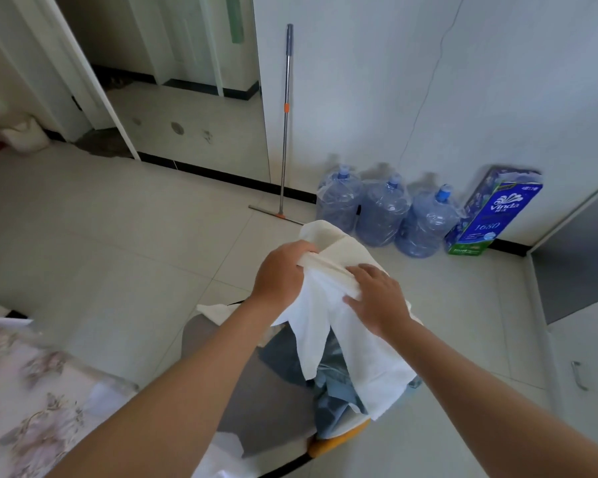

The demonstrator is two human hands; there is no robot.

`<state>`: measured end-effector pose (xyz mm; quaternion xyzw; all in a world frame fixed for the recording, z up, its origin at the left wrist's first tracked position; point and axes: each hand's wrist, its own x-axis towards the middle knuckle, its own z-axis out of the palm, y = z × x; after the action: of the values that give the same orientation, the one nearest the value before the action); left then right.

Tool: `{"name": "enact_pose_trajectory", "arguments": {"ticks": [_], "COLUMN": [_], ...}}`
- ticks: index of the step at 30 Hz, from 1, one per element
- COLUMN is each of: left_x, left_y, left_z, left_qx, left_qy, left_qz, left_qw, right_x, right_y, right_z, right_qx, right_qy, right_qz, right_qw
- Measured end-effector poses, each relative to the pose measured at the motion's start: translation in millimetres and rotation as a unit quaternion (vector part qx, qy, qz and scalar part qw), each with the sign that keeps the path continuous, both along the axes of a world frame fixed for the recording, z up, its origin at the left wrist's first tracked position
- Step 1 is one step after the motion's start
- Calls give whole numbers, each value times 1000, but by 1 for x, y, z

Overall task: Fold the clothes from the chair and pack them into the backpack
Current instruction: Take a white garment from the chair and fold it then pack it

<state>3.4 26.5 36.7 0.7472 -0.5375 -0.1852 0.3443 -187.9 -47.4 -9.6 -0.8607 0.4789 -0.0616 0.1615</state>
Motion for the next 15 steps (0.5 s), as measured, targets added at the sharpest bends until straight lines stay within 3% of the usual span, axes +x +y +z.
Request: {"name": "enact_pose_trajectory", "arguments": {"ticks": [3,7,10,12,15], "left_x": [9,12,17,28,46], "left_y": [10,33,32,32,45], "left_z": [-3,-7,-7,-8,-4], "left_qx": [6,8,-17,-17,-3], "left_qy": [-25,44,19,4,32], "left_qz": [-37,-123,-60,-9,19], "left_qw": [999,991,998,1000,999], "right_x": [12,48,60,55,37], "right_y": [-4,9,18,17,8], "right_z": [21,53,50,35,8], "right_qx": [-33,-53,1,19,-37], "right_qy": [-66,-159,-215,-150,74], "right_qz": [-55,1,47,88,98], "right_qw": [996,986,976,985,992]}}
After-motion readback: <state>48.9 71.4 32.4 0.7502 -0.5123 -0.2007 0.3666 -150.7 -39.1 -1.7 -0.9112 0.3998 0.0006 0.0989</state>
